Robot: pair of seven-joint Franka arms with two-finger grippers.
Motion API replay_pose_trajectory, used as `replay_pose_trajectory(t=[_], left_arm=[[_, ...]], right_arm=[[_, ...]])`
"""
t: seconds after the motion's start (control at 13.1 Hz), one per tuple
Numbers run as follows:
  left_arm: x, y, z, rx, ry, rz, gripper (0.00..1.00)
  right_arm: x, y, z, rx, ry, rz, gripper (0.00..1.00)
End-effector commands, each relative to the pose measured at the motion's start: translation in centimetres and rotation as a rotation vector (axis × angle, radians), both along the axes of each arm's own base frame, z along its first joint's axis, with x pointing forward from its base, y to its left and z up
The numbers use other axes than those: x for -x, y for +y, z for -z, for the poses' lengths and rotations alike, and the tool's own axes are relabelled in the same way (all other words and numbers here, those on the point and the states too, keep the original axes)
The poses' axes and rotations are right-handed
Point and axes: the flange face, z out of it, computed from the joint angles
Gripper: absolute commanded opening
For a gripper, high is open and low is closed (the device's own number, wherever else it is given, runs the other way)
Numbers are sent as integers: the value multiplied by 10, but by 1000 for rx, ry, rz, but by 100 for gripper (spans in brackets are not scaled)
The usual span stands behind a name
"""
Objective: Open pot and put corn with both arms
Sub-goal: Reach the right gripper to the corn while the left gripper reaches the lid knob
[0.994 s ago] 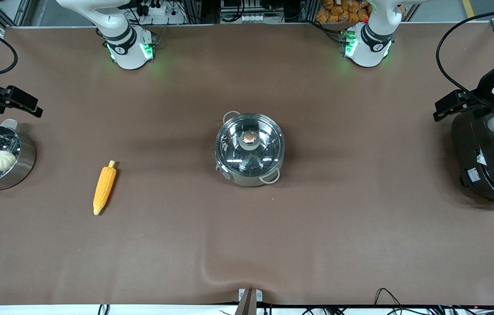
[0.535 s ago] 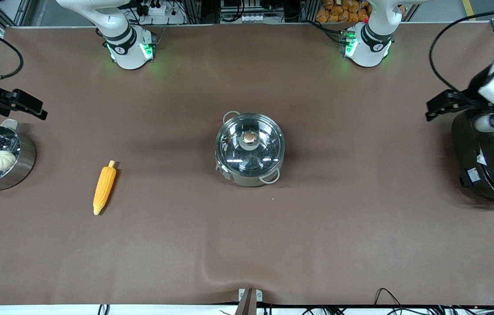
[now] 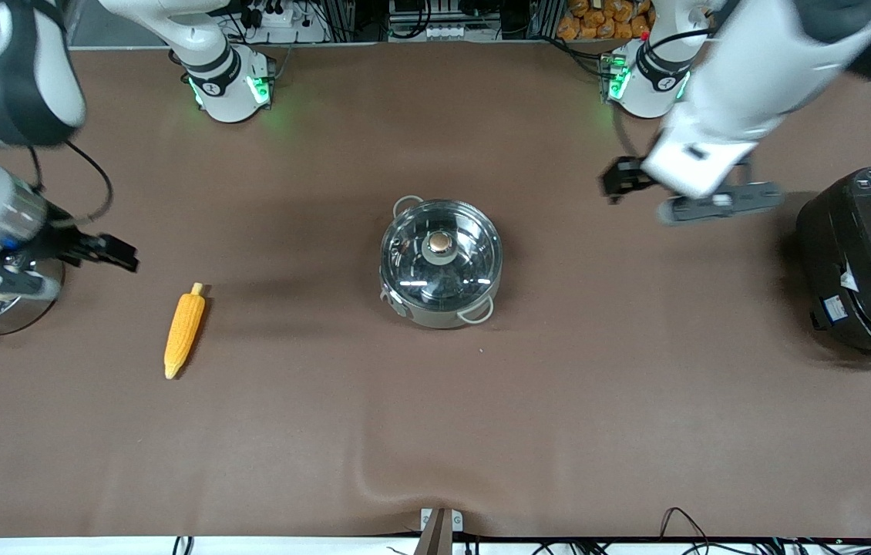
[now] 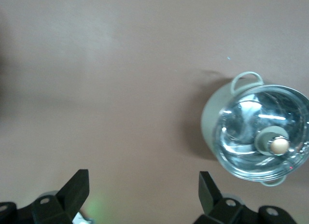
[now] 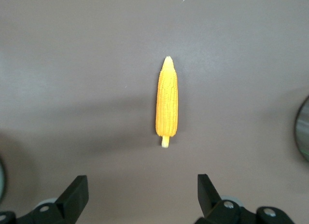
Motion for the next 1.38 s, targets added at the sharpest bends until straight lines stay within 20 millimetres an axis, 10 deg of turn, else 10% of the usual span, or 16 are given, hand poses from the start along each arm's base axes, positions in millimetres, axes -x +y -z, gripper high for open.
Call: replay_pose_trajectory(t=[0.0,0.54,0.84,1.3], left_arm=[[-5,-48,29,11,3,-60,100],[12,-203,137,53,-7,-322,100],[21,-235,194,37,-6,-345,100],[25,-240,219,-3,-9,-324,87]], right_arm=[[-14,-16,55,15,-20,22,100],[-14,-25,202,28,-54,31,100],[-16,-24,241,33,-63,24,100],[-11,-27,277,39,-29,-7,100]])
